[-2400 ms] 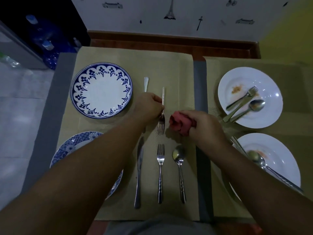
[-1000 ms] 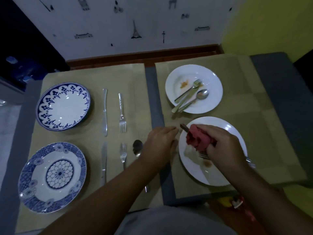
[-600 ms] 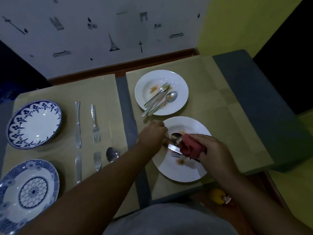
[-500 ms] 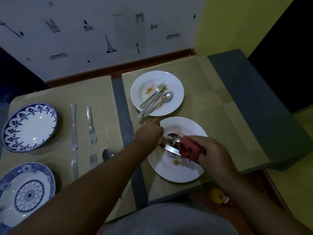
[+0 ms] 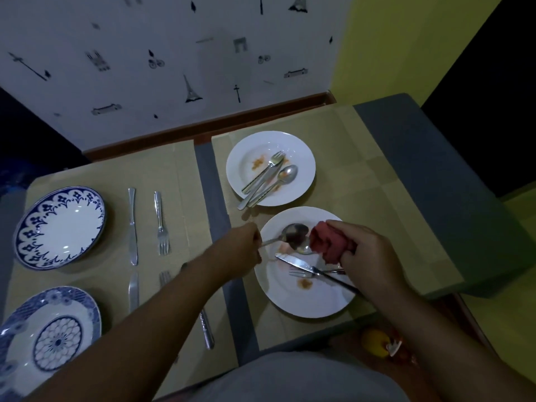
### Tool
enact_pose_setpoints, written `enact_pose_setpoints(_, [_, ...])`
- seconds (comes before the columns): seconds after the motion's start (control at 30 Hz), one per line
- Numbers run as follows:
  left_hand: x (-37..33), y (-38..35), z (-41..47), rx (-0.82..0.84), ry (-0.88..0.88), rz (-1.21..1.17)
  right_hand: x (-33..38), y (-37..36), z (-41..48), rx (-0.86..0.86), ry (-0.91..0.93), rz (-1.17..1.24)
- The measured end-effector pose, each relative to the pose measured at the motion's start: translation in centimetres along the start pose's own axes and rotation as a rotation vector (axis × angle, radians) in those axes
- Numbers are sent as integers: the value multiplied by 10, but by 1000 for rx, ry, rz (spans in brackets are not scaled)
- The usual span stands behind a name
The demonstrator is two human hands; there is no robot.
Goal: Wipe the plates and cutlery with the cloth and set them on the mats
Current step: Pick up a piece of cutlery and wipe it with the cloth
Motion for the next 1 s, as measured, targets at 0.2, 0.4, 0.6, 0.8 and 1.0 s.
enact_pose_setpoints(0.2, [-19,-40,-50,66,36,-518,36,-29,11,13,172,-211])
enact_pose_setpoints(0.4, [-4,-54,-55,-25,117,-755,28,-80,-10,324,189,-178])
enact_pose_setpoints(0.6, [6,-50,-58,-47,87,-782,42,-85,-27,309,276,-110])
enact_pose_setpoints(0.8, [8,-43,-66,-34,119,-849,37,-86,-10,307,384,-322])
enact_pose_setpoints(1.0, [12,-41,-68,-20,132,-847,38,-85,-17,278,358,-392])
Point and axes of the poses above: each hand's wrist, its own z-axis towards the middle knuckle, its own y-axis out of the back of the hand, x = y × z, the point moved 8 cm from there along z, towards the middle knuckle, and after that the axes turned 2 degrees about -x, right-handed, at the moved point
